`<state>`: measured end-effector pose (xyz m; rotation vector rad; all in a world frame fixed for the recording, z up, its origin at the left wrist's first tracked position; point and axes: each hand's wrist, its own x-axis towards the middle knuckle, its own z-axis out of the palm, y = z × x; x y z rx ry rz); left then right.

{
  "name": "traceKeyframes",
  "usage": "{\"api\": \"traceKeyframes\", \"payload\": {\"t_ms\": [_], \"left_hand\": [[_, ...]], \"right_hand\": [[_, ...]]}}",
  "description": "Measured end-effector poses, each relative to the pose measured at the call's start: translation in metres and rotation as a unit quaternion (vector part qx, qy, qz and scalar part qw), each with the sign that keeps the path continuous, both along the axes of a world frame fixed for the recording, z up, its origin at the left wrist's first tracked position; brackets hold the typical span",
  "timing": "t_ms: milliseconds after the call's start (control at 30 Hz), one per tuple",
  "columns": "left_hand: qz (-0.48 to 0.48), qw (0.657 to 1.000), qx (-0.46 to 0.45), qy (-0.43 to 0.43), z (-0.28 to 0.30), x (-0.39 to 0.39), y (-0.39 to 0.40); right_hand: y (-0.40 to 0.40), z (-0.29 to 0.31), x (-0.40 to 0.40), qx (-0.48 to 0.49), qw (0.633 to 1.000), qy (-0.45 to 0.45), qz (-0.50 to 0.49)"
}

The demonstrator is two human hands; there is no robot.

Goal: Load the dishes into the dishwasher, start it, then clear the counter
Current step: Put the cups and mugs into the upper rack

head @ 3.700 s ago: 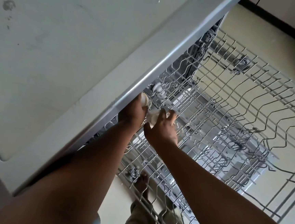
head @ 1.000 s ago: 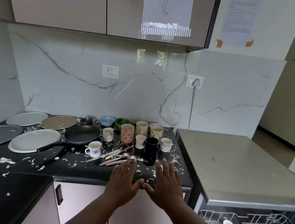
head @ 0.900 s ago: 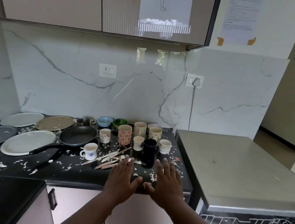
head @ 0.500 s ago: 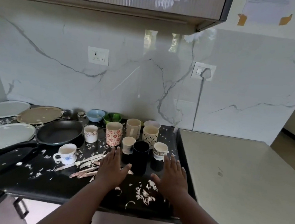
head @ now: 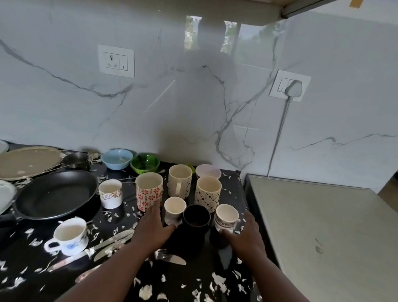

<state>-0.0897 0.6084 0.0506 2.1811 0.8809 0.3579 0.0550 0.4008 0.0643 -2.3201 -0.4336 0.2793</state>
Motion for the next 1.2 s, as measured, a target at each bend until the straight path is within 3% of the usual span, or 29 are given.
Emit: {"api": "traceKeyframes", "payload": {"t_ms": [167,500,600,700,867,967,1067,1200], "left_hand": [[-0.045,0.999,0.024,-0.008,-0.008,0.015,0.012],[-0.039,0.994,-0.002,-0.099,-0.022,0.035,0.021],[-0.028,0.993,0.013,-0.113,-0.024,0.034,0.018],[-0.015,0.984,0.086,-0.154,-0.025,0.026,0.015],[0.02,0.925,0.226,-0.304,-0.014,0.022,0.0],[0.0,0.874,0.247,-0.417,0.016,0.034,-0.024],[-0.094,0.85,0.214,-0.473,0.051,0.051,-0.074],[-0.223,0.827,0.083,-0.509,0.07,0.068,-0.181]], "right_hand": [[0.024,-0.009,0.012,0.045,0.998,0.02,-0.03],[0.044,-0.018,0.013,0.091,0.99,0.031,-0.102],[0.035,-0.016,0.008,0.153,0.98,0.03,-0.126],[0.02,-0.006,0.003,0.236,0.958,0.049,-0.154],[-0.016,0.017,0.002,0.32,0.924,0.052,-0.202],[-0.042,0.027,0.002,0.424,0.869,0.123,-0.224],[-0.08,0.037,0.004,0.515,0.811,0.191,-0.202],[-0.155,0.053,-0.002,0.556,0.791,0.177,-0.182]]}}
